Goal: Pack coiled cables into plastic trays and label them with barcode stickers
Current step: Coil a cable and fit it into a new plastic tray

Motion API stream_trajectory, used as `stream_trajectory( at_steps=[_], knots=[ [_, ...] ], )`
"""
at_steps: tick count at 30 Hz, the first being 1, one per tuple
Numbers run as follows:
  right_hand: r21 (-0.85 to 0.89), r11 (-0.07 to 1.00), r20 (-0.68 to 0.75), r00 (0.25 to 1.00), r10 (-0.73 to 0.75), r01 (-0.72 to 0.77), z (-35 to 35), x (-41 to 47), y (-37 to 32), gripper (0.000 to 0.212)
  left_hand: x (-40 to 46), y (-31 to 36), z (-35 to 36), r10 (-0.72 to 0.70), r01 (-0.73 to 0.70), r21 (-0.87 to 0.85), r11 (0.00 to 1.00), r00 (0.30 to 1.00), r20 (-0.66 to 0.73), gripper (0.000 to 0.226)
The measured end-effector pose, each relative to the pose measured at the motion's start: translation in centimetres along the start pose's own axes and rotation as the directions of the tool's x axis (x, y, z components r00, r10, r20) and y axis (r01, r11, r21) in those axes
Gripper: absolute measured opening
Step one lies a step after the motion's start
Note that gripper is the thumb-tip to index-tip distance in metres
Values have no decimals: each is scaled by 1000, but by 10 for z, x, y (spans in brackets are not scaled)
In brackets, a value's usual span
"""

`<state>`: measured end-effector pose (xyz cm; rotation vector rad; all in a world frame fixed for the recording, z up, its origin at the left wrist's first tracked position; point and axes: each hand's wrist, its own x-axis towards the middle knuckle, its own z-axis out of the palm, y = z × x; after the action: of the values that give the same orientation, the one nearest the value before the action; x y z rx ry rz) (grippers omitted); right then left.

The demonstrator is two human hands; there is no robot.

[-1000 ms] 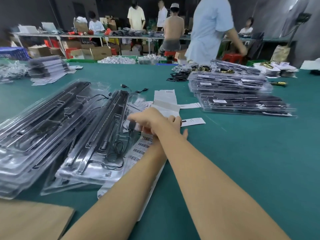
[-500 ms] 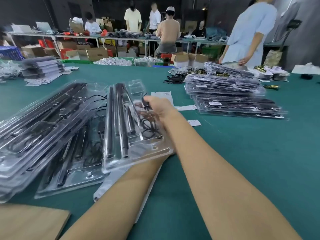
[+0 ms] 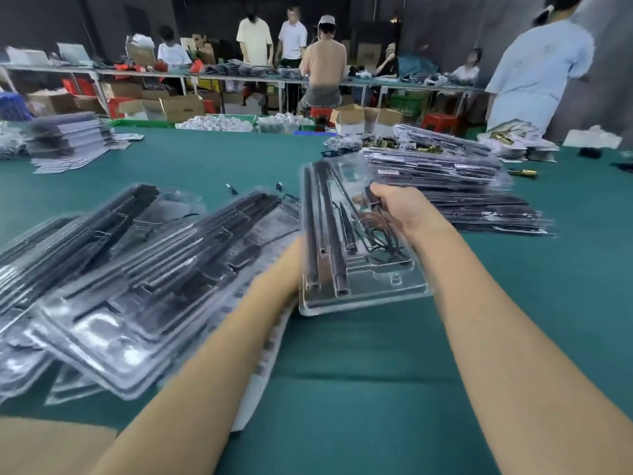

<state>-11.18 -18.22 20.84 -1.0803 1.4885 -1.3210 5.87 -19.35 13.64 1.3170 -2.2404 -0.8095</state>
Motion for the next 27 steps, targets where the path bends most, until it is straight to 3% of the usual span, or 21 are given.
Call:
stream_trajectory(
  at_steps=[4,6,9,12,18,24,27],
  knots=[
    [18,1000,-30,1000,0,0,-27,0,12,25,5,14,-45,46,-85,185,979,977,206,20],
    [-1,1000,2,1000,-20,20,-37,-2,18,29,5,10,-56,93,-113,307,945,993,79,13],
    [-76,997,89,996,-5,12,-42,-6,35,27,7,-2,-57,56,61,610,790,984,-171,39],
    [-90,996,100,994,38,-29,-46,-9,52,27,5,-18,-47,-64,199,573,795,967,-247,53],
    [-15,998,79,995,68,-67,-63,-19,76,25,10,-25,-59,-26,291,518,805,888,-458,43],
    [263,962,34,997,71,-78,-79,-23,80,25,6,-31,-72,-49,352,445,824,826,-562,35],
    [127,991,50,998,26,-32,-88,-25,77,24,7,-28,-77,-1,322,518,792,850,-527,35]
  ],
)
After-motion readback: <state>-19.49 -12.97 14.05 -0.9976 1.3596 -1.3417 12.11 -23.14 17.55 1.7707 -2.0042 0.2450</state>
